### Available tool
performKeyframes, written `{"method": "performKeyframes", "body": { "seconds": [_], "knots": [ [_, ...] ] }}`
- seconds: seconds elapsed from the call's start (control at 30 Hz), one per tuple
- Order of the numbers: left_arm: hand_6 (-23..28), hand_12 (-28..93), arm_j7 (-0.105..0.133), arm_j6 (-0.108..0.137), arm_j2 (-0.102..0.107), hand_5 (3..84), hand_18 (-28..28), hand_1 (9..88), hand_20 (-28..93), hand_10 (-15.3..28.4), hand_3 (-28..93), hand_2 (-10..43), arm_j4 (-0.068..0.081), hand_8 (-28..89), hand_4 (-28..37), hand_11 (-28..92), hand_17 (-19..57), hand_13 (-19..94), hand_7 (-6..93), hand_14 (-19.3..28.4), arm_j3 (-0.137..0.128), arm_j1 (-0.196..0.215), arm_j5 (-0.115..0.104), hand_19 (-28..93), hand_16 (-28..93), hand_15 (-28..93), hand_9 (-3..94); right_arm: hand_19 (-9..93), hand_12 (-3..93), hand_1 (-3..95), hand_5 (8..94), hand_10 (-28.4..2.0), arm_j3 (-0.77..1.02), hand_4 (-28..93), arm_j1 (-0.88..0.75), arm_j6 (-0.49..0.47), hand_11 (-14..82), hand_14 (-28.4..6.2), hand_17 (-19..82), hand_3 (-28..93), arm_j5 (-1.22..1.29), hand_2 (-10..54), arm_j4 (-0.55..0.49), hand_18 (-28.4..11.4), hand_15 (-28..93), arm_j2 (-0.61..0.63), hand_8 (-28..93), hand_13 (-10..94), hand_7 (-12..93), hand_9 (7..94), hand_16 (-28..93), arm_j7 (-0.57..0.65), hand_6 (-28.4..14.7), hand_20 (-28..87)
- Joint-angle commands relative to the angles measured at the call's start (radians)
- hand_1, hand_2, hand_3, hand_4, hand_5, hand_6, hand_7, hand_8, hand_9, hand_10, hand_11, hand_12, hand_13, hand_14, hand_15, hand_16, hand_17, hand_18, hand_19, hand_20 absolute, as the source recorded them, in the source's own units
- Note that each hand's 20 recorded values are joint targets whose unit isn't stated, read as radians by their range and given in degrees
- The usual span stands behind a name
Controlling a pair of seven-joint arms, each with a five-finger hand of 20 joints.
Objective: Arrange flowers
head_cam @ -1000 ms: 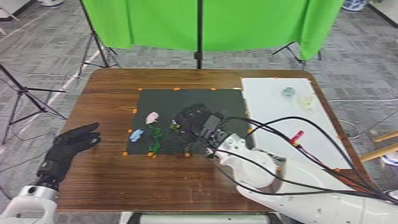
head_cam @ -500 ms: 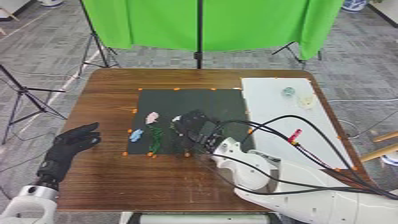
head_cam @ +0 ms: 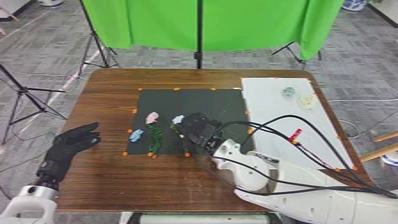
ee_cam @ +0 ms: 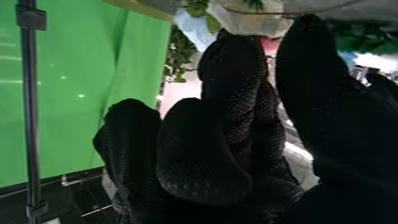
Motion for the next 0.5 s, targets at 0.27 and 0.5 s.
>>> {"method": "performKeyframes", "body": {
  "seconds": [0.27, 0.5],
  "knots": [
    [4.8, 11, -0.013, -0.016, -0.005, 43.8, 12.8, 41.2, 18, 13.0, 64, -9.5, -0.004, -7, -8.1, 21, 8.8, 39, 13.1, 17.1, -0.008, 0.012, 0.005, 9, -2, 22, 44.6, 93, 36.2, 55.7, 64.8, -11.2, -0.031, -28, 0.021, 0.113, 57.6, -1.6, 65, 56, -0.026, -9.5, 0.049, -15.5, 74, -0.019, 16, 89, 39, 77.4, 37, -0.003, -0.5, 71],
    [4.8, 11, -0.018, -0.021, -0.001, 43.8, 12.8, 41.2, 18, 13.0, 64, -9.5, 0.000, -7, -8.1, 21, 8.7, 39, 13.1, 17.1, -0.007, 0.007, 0.005, 9, -2, 22, 44.5, 93, 35.7, 91.9, 73.9, -10.2, 0.004, 29, 0.010, 0.208, 57.4, -1.2, 69, -28, -0.007, -9.5, 0.045, -15.8, 74, -0.021, 23, 92, 42, 83.7, 37, -0.013, 1.2, 72]
  ]
}}
